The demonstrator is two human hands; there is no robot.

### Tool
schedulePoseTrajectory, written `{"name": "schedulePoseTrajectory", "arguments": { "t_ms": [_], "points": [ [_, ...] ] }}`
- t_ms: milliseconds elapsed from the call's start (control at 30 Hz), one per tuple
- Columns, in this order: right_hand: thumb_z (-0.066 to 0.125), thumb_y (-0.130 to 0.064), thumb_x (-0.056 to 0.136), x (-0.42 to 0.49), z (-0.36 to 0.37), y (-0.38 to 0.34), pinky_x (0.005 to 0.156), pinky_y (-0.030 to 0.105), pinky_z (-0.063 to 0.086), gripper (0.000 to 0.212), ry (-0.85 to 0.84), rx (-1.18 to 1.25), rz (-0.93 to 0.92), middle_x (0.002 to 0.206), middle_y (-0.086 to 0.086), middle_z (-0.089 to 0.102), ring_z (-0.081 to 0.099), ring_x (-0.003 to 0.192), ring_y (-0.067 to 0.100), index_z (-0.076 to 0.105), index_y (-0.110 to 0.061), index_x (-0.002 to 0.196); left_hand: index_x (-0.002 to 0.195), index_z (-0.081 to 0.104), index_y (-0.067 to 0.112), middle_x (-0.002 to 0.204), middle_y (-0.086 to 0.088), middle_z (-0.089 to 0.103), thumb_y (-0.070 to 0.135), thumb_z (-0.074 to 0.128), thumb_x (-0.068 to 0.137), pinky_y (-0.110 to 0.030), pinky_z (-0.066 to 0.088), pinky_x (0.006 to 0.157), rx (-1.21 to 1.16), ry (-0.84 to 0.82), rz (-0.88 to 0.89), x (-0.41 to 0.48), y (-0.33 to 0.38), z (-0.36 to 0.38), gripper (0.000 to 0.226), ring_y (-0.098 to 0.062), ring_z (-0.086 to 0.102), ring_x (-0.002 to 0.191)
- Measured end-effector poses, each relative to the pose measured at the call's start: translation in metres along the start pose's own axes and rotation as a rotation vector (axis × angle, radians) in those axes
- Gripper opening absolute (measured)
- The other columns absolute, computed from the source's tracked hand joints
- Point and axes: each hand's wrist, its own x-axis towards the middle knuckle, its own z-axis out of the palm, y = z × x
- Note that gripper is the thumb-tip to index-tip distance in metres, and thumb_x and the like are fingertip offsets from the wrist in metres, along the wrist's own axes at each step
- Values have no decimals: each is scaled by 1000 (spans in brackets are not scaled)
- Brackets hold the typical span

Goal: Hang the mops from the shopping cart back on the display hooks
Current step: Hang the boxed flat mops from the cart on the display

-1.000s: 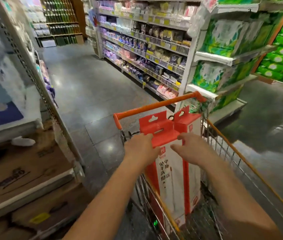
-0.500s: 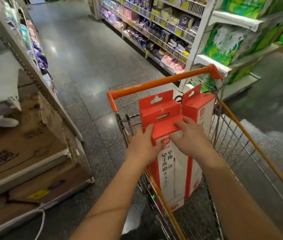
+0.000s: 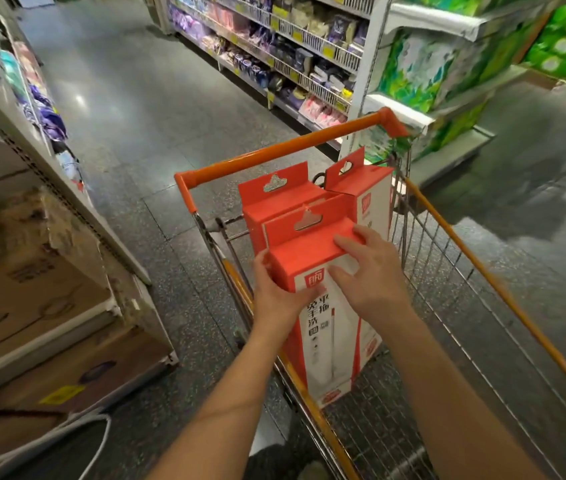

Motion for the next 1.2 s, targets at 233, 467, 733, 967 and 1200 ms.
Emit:
{"name": "schedulePoseTrajectory", "arguments": {
  "t_ms": [233, 467, 733, 967, 1200],
  "points": [
    [77, -29, 78, -13, -18, 23, 105, 30, 31, 69, 83, 212, 76, 139, -5, 42, 37, 128, 15, 46, -23, 140, 132, 45, 24, 121, 4, 61, 30, 94, 46, -46, 51, 95, 13, -18, 12, -17, 7, 10, 100, -16, 60, 112],
    [85, -18, 69, -30, -45, 44, 84, 33, 53, 68, 168, 774, 292, 117, -12, 61, 61, 104, 10, 50, -29, 126, 112, 52, 38, 108, 12, 66, 14, 92, 53, -39, 55, 88, -58, -173, 178, -22, 65, 18, 75, -1, 63, 96],
    [90, -8, 46, -61, -105, 9, 71, 27, 58, 71, 329, 886, 213, 99, -2, 73, 70, 92, 15, 60, -22, 109, 117, 59, 28, 104, 1, 72, 13, 89, 48, -37, 59, 77, -179, -482, 363, -30, 143, 5, 77, -15, 70, 95],
    [89, -2, 54, -107, -141, -67, 62, 17, 53, 52, 707, 798, 118, 80, -19, 73, 69, 76, -1, 63, -27, 91, 129, 54, 10, 100, -2, 73, 7, 84, 61, -29, 57, 70, -423, -680, 370, -47, 184, -10, 74, -21, 71, 93],
    [88, -4, 54, -182, -176, -115, 67, 25, 57, 51, 1091, 763, 147, 85, -11, 75, 71, 85, 14, 64, -23, 94, 128, 54, 14, 106, 0, 71, 23, 77, 70, -27, 57, 73, -415, -978, 382, -105, 181, -2, 63, -18, 70, 96]
  ]
}}
